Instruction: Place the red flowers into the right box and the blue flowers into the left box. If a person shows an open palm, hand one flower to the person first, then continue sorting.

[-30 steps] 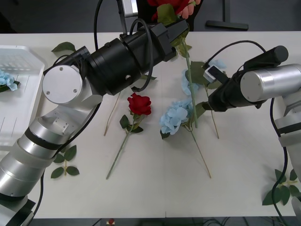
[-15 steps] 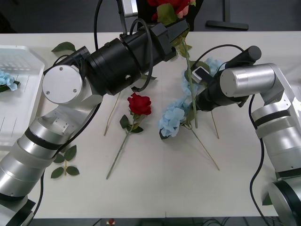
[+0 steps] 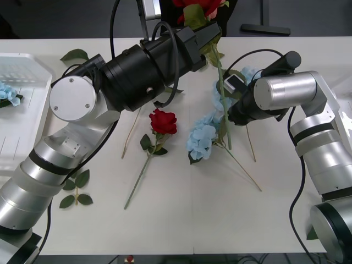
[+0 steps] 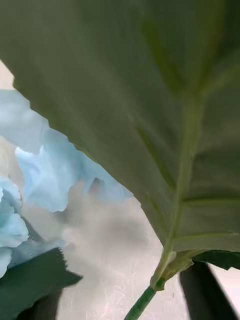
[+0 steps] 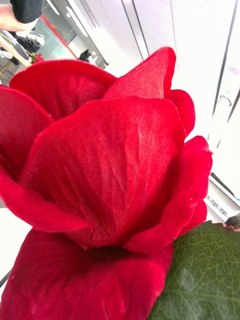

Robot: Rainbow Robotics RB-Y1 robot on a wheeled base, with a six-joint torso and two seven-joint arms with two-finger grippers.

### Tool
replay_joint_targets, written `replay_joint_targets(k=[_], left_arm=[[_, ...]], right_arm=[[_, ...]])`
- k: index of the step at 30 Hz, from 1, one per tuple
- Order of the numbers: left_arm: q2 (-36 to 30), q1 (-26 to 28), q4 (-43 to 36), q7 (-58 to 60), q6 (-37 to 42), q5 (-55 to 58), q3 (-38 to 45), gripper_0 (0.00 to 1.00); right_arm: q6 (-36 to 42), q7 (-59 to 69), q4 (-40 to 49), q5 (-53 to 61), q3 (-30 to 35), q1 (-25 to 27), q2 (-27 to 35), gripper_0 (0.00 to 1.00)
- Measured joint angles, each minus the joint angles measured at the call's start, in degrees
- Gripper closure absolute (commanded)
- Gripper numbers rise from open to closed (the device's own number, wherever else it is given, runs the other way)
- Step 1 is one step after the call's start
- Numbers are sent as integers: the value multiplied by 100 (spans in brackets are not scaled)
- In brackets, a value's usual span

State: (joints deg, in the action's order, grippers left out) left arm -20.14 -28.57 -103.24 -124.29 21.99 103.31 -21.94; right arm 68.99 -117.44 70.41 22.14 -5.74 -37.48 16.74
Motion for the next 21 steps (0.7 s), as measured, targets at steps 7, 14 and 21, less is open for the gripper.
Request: replay_joint_targets(k=[7, 14, 21], left_arm=[[0, 0, 0, -1, 0, 28, 0, 100], [0, 0, 0, -2, 3, 28, 0, 100], [0, 0, 0, -3, 17, 28, 0, 100]], right_arm=[[0, 104, 0, -68, 0, 0, 0, 82], [0, 104, 0, -86, 2, 0, 0, 100], [47, 104, 0, 108, 357, 0, 0, 100]])
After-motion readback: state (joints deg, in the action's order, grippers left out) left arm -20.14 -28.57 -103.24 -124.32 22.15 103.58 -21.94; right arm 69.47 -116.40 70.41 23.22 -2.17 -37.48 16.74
